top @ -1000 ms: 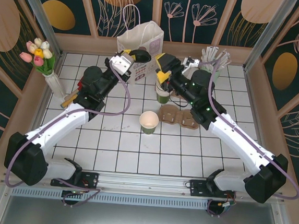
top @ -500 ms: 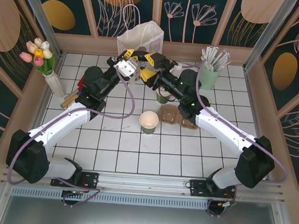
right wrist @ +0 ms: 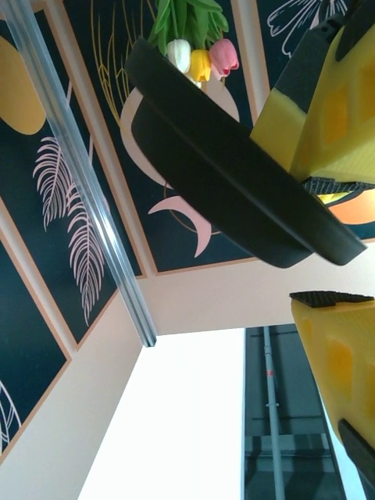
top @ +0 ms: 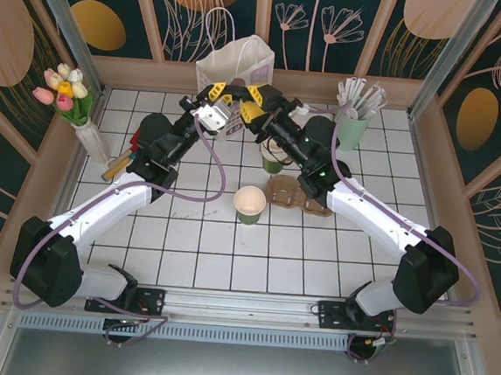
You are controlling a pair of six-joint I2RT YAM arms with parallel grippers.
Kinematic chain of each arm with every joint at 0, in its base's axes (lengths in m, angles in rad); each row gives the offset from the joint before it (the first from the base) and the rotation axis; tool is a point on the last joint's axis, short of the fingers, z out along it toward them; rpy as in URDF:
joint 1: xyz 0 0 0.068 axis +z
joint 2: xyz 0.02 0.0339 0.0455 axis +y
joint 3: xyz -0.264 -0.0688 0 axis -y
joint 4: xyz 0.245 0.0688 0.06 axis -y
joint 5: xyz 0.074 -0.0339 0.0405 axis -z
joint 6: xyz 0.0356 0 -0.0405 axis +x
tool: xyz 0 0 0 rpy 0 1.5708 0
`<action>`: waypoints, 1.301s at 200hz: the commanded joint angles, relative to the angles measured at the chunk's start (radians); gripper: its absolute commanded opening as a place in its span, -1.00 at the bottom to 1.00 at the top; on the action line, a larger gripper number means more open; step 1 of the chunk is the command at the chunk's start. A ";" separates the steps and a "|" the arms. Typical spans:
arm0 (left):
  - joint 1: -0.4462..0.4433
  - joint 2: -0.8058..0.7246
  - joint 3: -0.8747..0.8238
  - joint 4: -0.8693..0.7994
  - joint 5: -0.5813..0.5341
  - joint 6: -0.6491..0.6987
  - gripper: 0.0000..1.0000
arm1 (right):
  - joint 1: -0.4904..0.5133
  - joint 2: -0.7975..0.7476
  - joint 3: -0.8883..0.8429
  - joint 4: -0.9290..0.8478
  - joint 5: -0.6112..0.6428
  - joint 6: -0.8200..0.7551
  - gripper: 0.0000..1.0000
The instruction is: Pack the takeout coffee
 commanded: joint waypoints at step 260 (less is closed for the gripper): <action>0.013 -0.328 -0.193 -0.396 -0.015 -0.990 0.97 | -0.376 -0.261 -0.106 -0.232 -0.897 -1.591 -1.00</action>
